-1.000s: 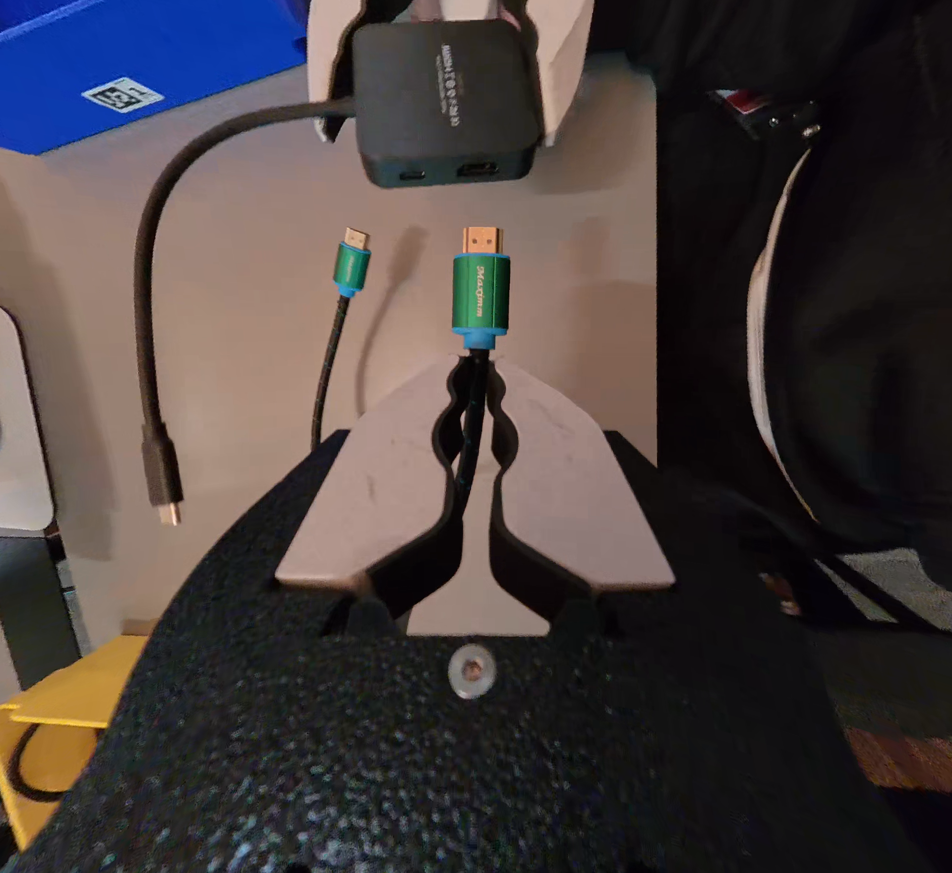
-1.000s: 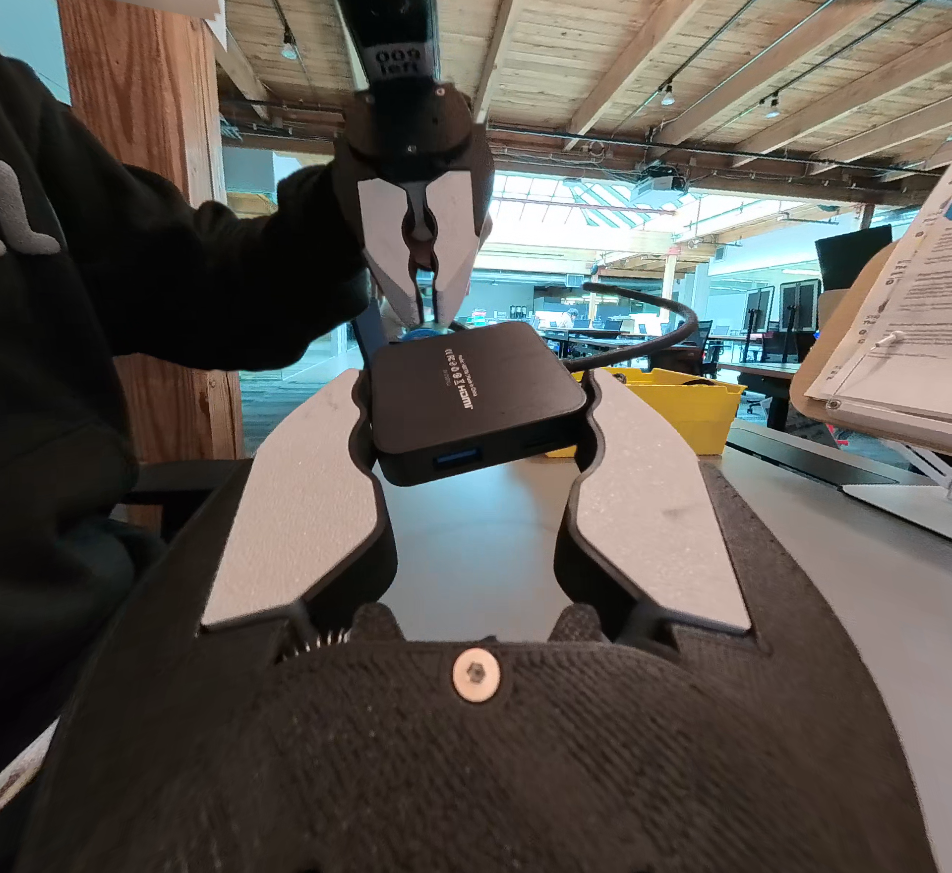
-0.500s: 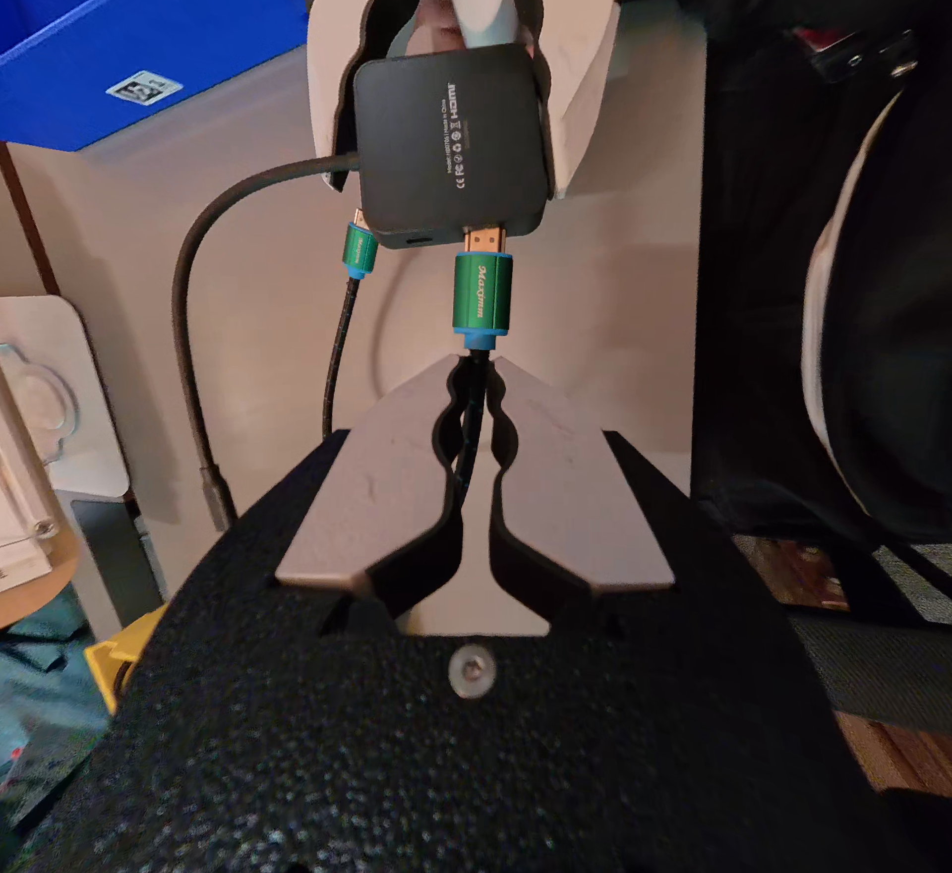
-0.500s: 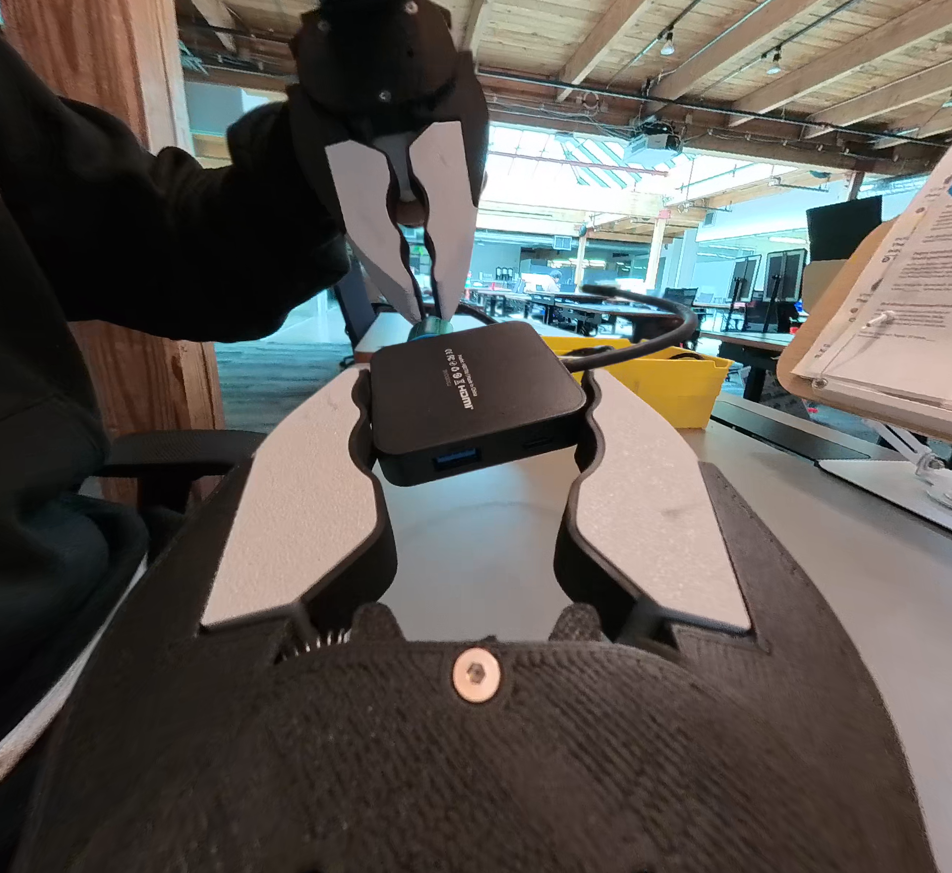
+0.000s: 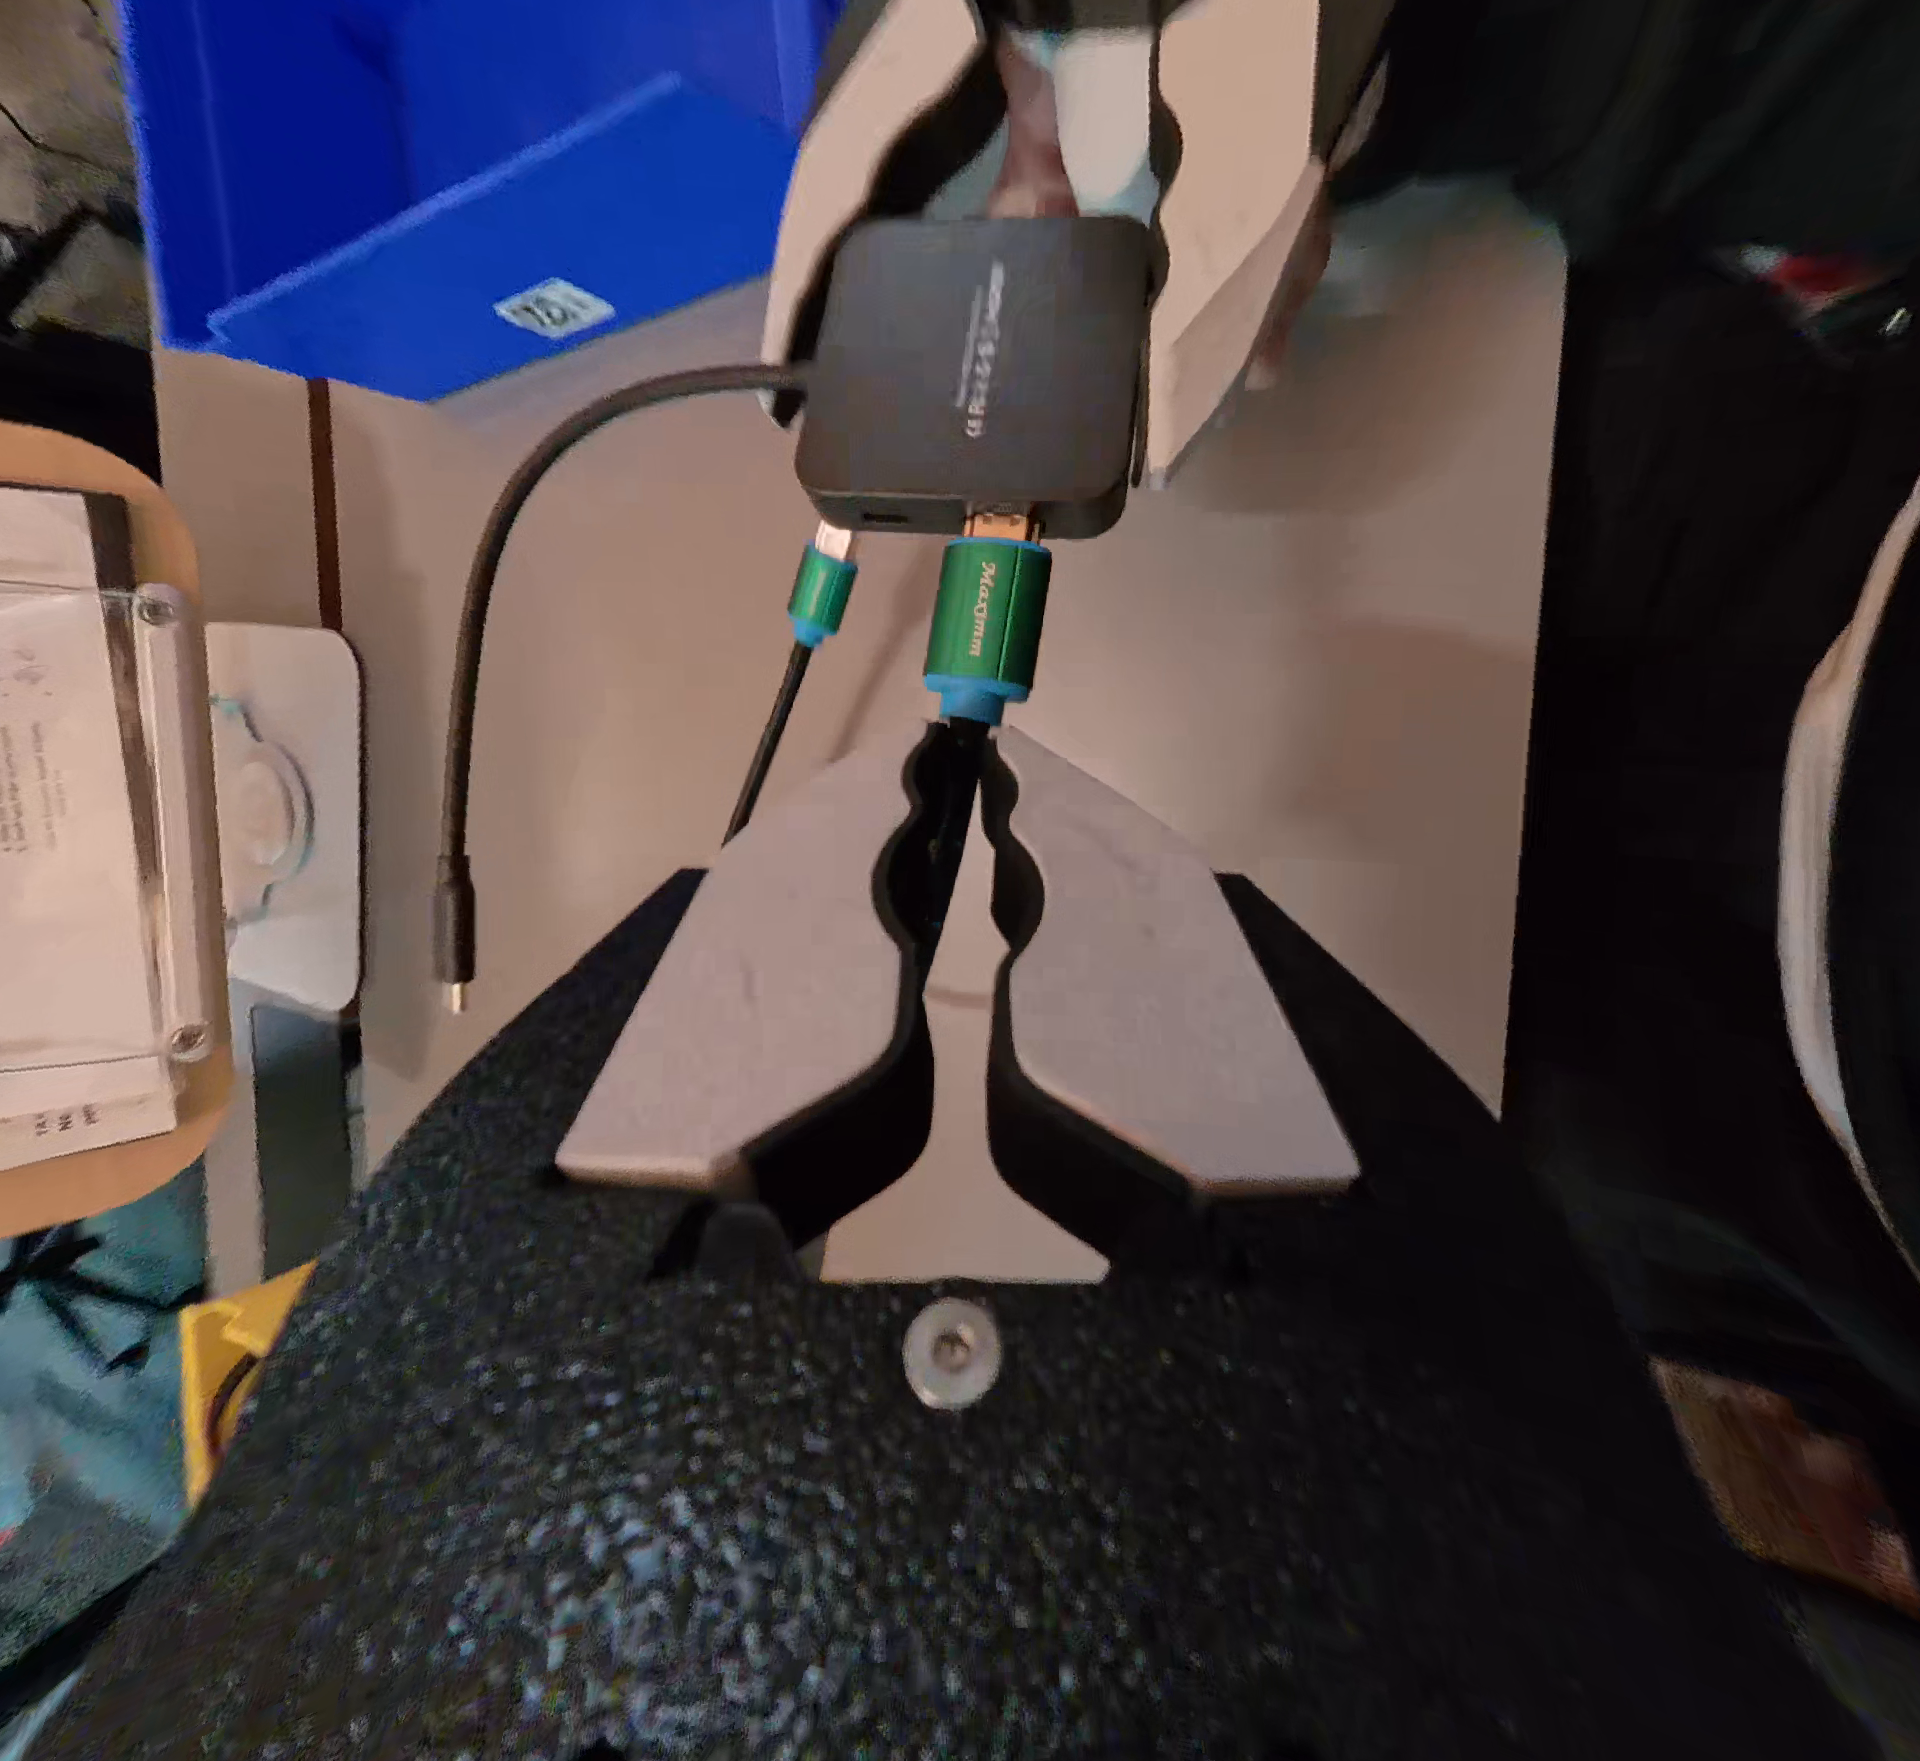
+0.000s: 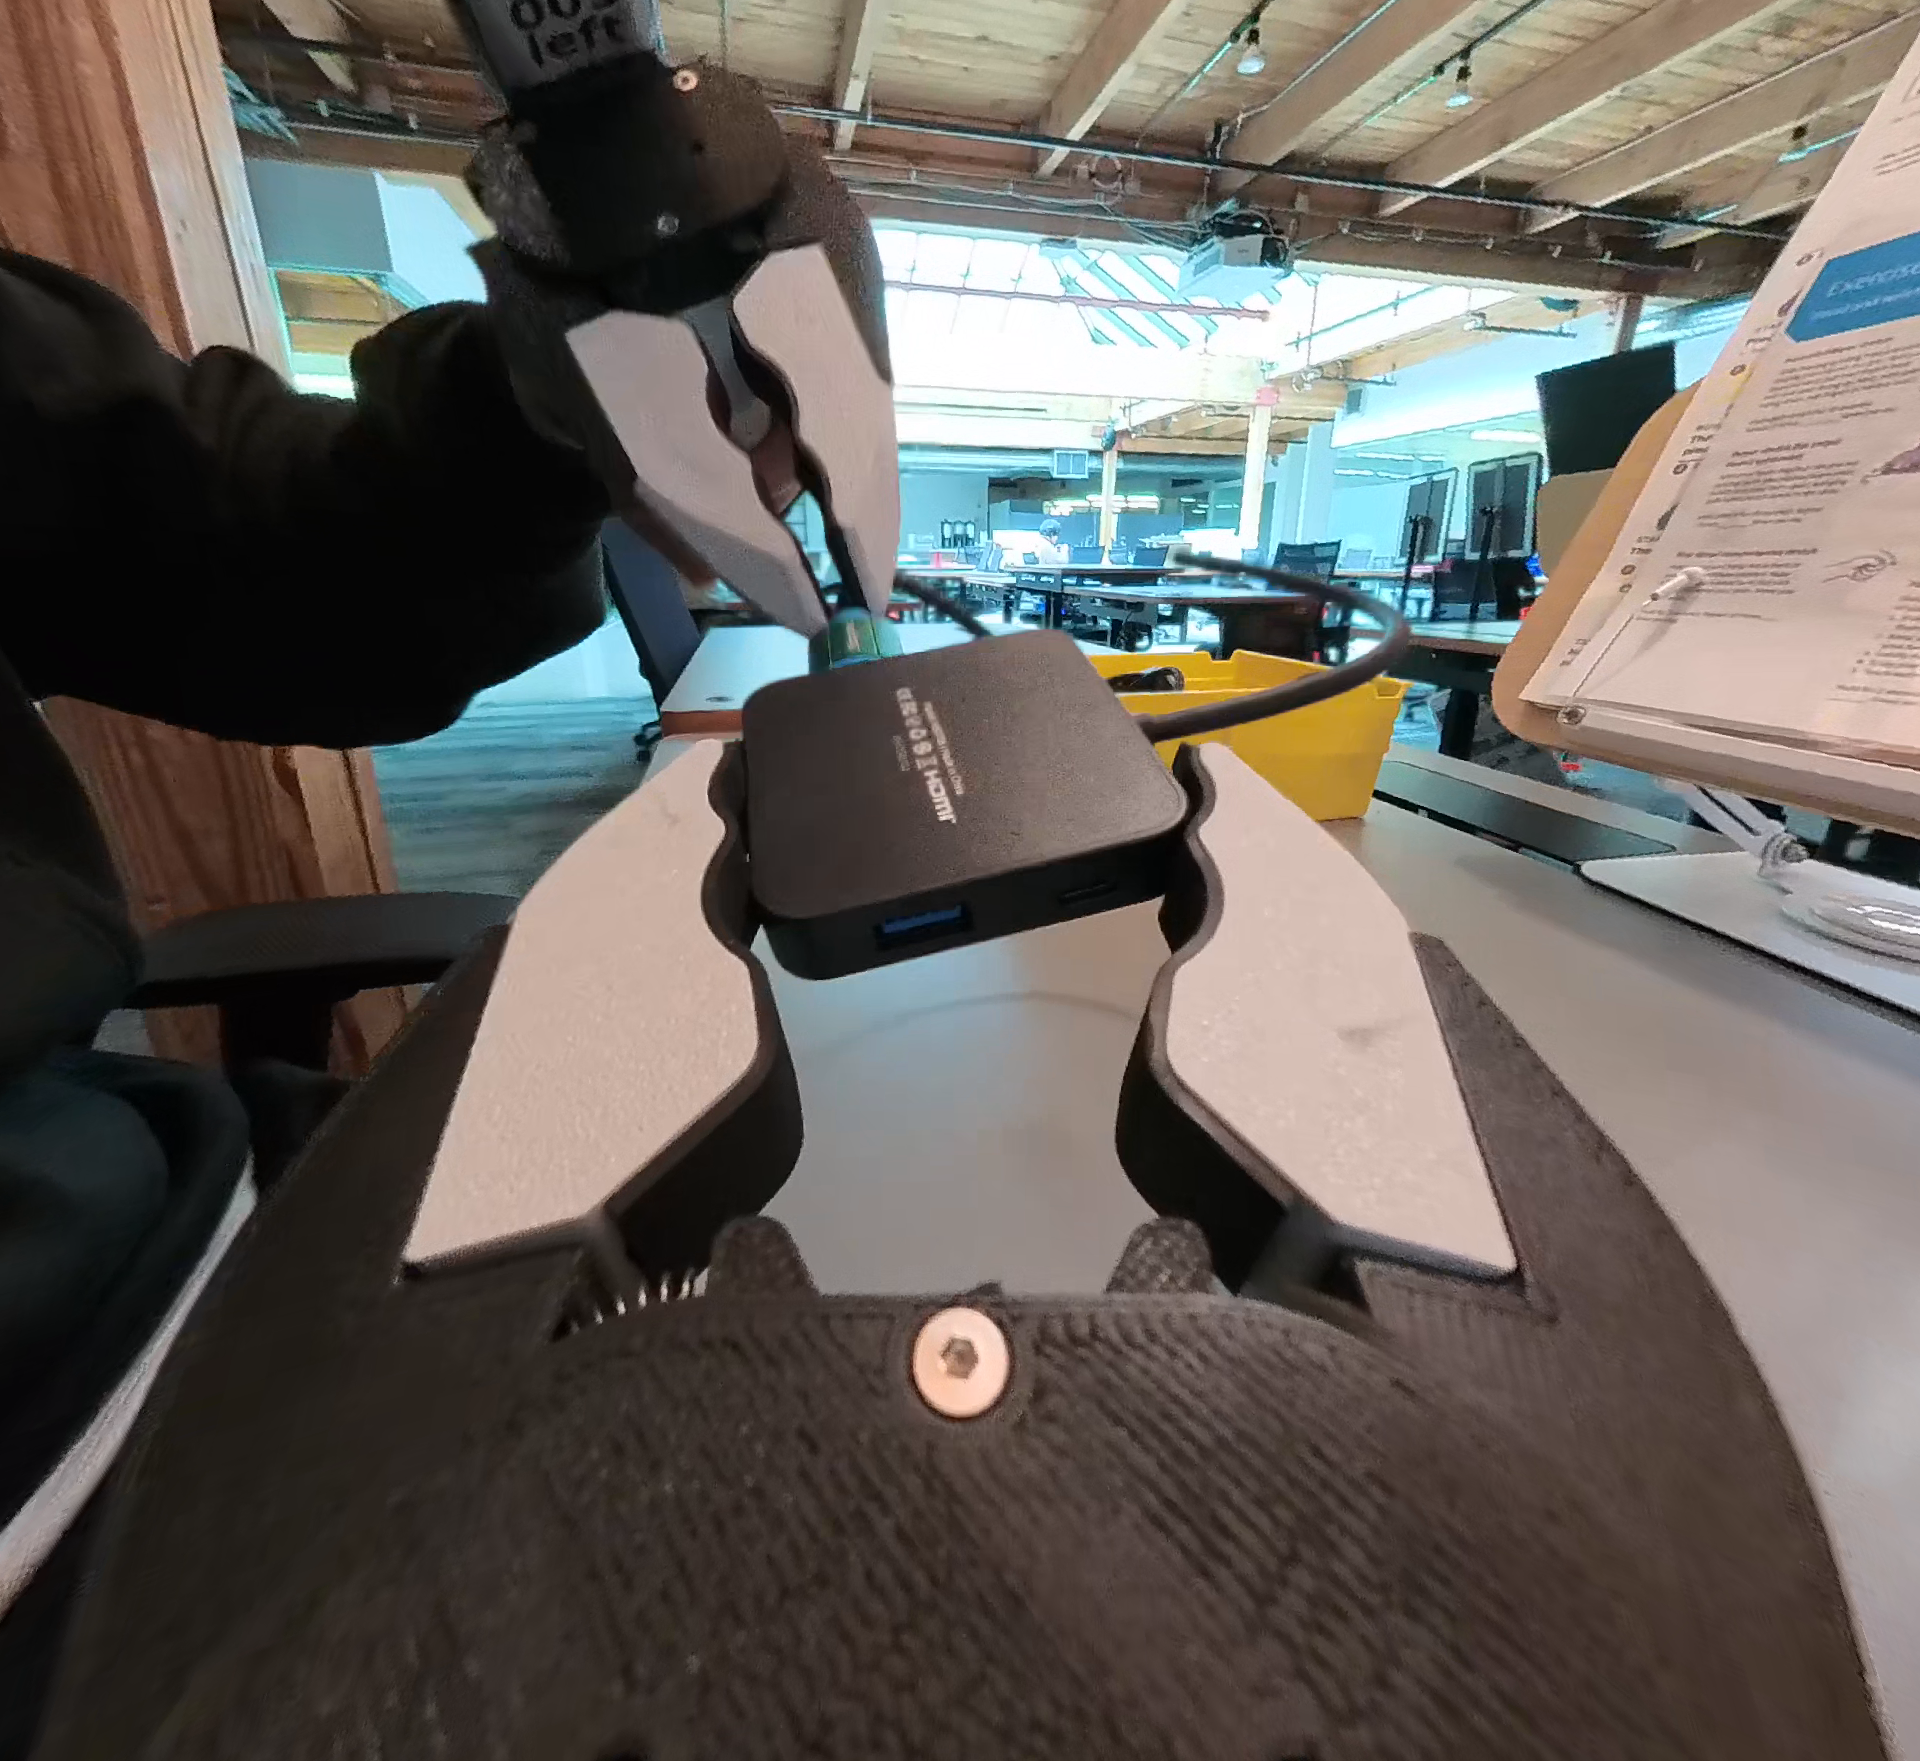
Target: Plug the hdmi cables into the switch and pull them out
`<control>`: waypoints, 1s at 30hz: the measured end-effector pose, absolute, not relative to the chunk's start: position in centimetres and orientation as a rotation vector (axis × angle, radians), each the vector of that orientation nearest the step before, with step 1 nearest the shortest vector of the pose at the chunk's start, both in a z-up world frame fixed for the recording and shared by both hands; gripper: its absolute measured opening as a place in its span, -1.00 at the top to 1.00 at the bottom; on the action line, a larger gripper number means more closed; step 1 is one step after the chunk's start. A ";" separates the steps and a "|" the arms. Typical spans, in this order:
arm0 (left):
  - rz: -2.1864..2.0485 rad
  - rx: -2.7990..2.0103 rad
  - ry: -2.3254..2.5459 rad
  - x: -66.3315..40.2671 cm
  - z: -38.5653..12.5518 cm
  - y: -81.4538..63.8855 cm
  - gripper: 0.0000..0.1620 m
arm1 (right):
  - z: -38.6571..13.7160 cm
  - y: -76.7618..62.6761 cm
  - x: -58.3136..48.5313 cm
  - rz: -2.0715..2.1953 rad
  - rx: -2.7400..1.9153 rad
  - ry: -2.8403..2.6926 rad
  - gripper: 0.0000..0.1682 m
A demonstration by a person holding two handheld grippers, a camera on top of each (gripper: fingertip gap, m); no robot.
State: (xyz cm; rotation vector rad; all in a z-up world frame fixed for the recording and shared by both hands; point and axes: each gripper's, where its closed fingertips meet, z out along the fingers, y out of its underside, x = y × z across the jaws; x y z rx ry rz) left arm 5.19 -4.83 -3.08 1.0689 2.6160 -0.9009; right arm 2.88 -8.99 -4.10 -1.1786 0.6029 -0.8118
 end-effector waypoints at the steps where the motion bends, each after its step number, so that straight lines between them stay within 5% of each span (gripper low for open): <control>1: -0.965 1.048 2.636 5.1 -2.6 -4.9 0.95 | -4.5 -8.8 3.1 -0.811 -1.194 0.613 0.07; 13: -1.682 1.025 2.601 3.8 -0.7 -5.4 0.92 | -1.7 -9.8 2.2 -0.937 -1.061 0.550 0.07; 21: -1.450 1.092 2.475 4.9 -1.2 -5.6 0.52 | -2.0 -10.5 2.1 -0.969 -1.093 0.564 0.07; 27: -1.295 1.123 2.545 5.0 -2.4 -5.7 0.47 | -2.2 -9.1 2.3 -0.953 -1.151 0.531 0.08; 30: -1.277 1.168 2.611 4.4 -3.1 -5.5 0.60 | -2.0 -8.4 2.3 -0.952 -1.169 0.508 0.07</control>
